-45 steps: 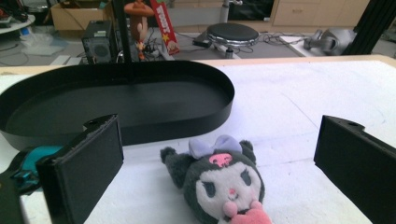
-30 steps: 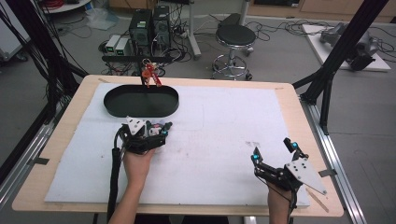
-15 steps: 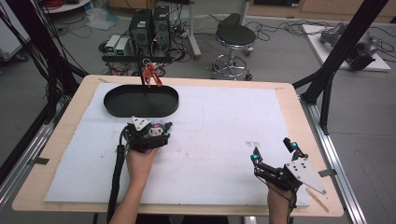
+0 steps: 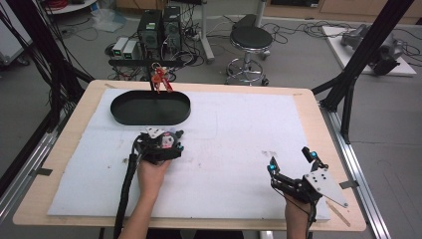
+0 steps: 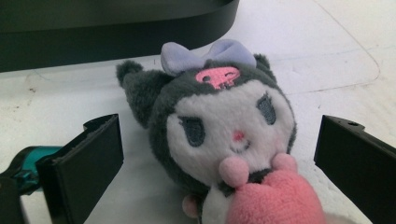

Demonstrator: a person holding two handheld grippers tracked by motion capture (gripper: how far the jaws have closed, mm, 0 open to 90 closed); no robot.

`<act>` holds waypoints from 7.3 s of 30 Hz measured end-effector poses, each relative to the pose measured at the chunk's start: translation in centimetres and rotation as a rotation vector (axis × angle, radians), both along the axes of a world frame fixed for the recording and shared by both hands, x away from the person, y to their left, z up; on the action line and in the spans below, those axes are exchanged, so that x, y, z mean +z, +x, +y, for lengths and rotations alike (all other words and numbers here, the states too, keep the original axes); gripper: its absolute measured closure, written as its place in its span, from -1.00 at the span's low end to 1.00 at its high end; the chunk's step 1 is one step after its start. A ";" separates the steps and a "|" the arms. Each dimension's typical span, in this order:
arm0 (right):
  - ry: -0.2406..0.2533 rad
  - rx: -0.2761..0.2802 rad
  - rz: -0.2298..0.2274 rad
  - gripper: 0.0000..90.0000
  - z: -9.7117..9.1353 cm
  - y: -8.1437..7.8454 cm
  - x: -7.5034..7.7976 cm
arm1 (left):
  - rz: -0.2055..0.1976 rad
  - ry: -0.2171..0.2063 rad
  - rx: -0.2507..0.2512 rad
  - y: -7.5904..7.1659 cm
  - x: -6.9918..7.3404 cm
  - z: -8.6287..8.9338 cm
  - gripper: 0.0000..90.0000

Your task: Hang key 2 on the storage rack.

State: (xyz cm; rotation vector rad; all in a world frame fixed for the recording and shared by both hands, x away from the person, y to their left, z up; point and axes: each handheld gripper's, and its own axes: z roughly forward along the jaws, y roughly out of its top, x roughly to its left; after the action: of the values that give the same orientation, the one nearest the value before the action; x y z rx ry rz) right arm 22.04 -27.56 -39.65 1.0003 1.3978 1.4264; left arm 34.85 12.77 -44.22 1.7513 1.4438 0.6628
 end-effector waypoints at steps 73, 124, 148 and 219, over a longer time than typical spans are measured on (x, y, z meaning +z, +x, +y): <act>-0.016 0.007 0.006 -0.98 0.6 0.4 -0.4 | -0.396 -0.071 -0.008 -4.1 9.0 8.1 -0.05; -0.041 -0.011 -0.004 -0.98 0.9 0.7 -0.7 | -0.546 -0.130 0.112 1.7 12.5 14.7 -0.01; -0.058 -0.031 0.024 -0.98 0.7 1.1 -1.3 | -0.512 -0.108 0.131 5.9 12.9 15.7 -0.01; -0.119 -0.025 0.063 -0.98 1.7 1.9 -2.3 | -0.483 -0.110 0.157 11.7 12.1 18.2 0.00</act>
State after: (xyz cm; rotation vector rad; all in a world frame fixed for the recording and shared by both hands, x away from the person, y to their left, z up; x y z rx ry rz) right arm 23.91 -25.87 -41.95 0.9903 1.4929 1.2877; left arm 46.53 30.98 -32.14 1.2860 1.2546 0.9916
